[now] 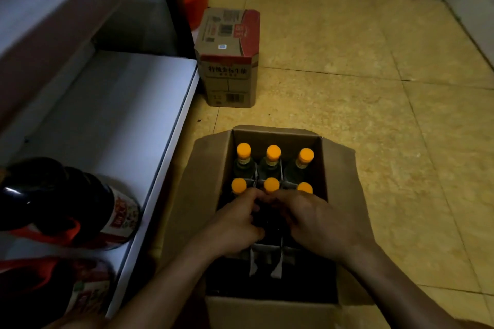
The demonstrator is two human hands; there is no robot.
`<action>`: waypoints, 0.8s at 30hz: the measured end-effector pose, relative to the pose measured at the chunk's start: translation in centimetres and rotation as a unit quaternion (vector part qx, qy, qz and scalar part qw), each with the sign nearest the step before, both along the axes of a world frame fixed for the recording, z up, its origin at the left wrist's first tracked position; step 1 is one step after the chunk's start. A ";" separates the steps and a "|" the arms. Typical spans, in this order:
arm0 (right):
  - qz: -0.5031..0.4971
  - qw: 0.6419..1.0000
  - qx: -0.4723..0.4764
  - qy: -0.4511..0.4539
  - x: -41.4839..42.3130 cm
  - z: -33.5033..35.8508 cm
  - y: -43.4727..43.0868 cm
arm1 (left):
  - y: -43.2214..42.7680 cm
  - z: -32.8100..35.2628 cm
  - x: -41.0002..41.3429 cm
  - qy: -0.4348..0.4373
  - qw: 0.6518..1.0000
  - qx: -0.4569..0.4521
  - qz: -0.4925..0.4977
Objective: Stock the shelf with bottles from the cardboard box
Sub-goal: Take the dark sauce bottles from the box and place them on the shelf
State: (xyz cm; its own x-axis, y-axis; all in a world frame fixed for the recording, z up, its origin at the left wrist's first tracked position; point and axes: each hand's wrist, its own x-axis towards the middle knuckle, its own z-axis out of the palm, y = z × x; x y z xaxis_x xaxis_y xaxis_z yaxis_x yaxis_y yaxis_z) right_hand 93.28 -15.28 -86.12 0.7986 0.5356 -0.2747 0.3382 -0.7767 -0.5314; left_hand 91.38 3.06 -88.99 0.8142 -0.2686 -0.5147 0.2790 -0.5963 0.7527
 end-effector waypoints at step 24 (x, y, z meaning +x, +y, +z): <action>-0.001 0.993 -0.098 -0.066 -0.7 -2.6 0.2 | 1.7 -0.6 0.6 -0.010 0.995 0.057 -0.084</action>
State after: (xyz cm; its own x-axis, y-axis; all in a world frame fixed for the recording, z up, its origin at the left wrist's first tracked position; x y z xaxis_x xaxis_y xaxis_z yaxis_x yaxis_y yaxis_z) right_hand 92.58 -15.05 -88.76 0.8356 0.4806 -0.2661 0.3937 -0.8617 -0.3200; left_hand 92.00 4.81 -89.61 0.7733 -0.3426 -0.5335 0.1533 -0.7154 0.6817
